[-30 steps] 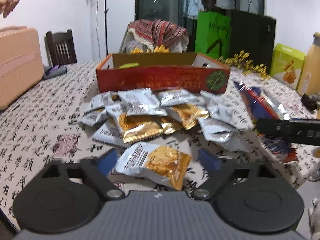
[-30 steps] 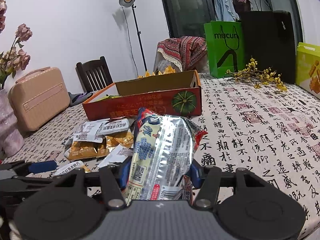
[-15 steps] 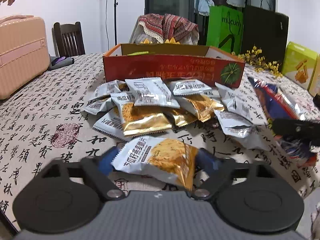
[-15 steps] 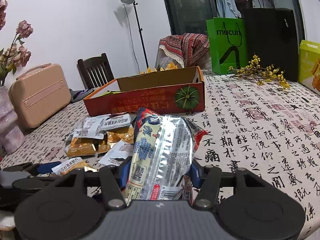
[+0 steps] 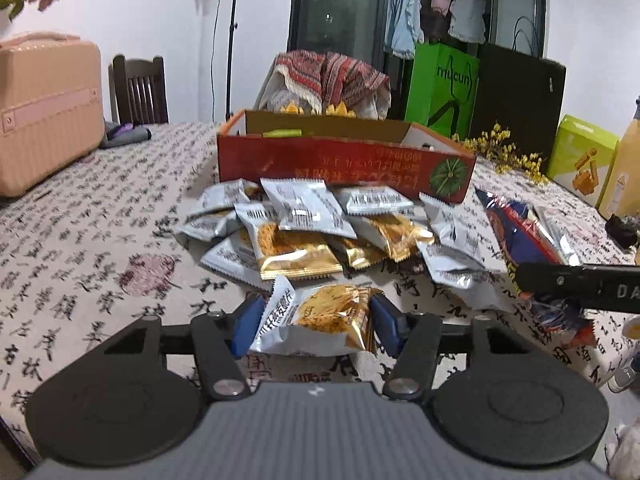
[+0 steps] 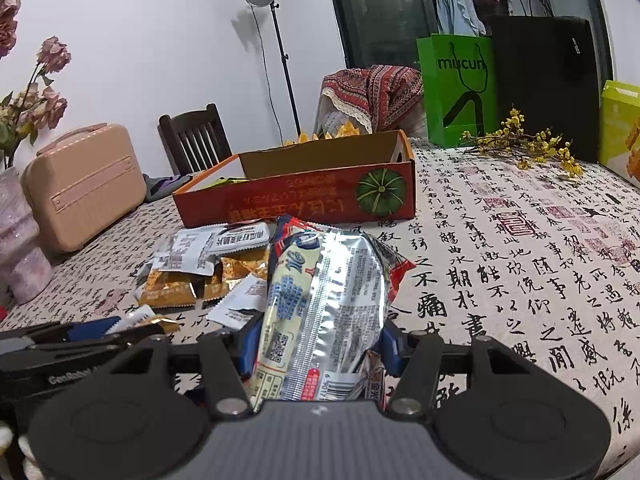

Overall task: Organize snacks
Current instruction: 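Hold the silver-blue bar with the right gripper while the left grasps a biscuit packet, then drop the silver-blue bar and the biscuit packet into the box with both grippers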

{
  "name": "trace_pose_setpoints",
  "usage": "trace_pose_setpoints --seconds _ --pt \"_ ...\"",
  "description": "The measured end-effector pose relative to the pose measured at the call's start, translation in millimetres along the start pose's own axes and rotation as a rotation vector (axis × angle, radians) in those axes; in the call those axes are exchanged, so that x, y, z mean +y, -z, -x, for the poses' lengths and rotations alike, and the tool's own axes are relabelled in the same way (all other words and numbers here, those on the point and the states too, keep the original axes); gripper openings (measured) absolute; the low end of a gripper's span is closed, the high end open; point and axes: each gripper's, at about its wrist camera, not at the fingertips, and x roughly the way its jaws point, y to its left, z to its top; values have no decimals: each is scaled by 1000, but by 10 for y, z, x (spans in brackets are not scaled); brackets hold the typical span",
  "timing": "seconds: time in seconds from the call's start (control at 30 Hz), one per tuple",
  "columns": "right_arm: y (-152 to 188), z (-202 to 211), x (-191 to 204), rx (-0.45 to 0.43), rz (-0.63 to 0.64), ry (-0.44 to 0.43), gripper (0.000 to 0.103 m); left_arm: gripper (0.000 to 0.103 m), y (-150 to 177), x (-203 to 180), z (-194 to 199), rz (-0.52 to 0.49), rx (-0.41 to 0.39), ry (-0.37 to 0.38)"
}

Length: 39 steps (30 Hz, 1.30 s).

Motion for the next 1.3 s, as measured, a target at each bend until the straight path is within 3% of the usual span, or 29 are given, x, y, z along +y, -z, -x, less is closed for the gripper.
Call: trace_pose_setpoints --seconds 0.23,0.53,0.93,1.3 --pt "-32 38 33 -11 11 -2 56 60 -106 21 232 -10 -83 1" --pt "-322 23 45 -72 30 9 56 60 -525 -5 258 -26 -201 27" --pt "-1038 -432 8 -145 67 27 56 60 -1235 60 -240 2 -272 21" --pt "-1787 -1237 -11 -117 69 42 56 60 -1853 133 -1013 7 -223 -9"
